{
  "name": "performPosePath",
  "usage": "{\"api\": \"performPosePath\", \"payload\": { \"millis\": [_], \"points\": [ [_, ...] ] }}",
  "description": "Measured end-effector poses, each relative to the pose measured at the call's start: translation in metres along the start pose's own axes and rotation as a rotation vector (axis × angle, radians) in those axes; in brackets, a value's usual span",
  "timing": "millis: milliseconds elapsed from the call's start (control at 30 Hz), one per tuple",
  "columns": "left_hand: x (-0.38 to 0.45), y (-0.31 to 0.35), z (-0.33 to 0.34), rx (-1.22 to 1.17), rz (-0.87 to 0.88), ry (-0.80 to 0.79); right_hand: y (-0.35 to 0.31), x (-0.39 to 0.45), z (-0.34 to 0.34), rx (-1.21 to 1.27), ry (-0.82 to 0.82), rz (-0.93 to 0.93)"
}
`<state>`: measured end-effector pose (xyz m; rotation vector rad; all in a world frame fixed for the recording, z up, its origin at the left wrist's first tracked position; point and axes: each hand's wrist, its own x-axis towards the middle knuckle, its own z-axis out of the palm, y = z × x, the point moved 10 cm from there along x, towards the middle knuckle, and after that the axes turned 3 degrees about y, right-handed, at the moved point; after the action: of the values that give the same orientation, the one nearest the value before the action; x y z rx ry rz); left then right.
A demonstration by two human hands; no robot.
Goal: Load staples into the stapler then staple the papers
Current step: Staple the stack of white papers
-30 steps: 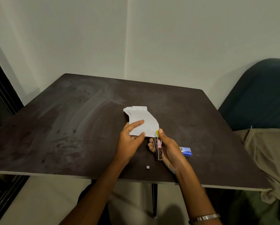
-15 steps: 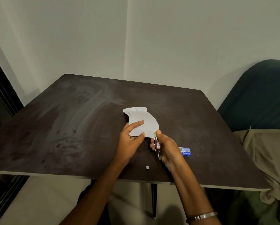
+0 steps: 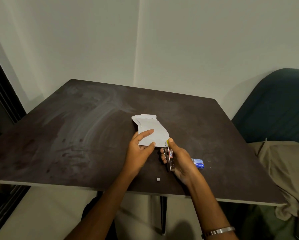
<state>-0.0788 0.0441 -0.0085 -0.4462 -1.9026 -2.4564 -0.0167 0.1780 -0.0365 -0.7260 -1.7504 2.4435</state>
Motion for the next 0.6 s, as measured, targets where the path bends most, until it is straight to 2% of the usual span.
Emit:
{"api": "performPosePath", "payload": {
  "millis": [167, 600],
  "points": [
    [0.002, -0.001, -0.002, 0.018, 0.019, 0.026, 0.001, -0.002, 0.002, -0.005, -0.04, -0.025],
    [0.004, -0.011, -0.009, 0.06, -0.039, 0.066, -0.003, -0.002, 0.003, -0.286, -0.042, -0.101]
  ]
}}
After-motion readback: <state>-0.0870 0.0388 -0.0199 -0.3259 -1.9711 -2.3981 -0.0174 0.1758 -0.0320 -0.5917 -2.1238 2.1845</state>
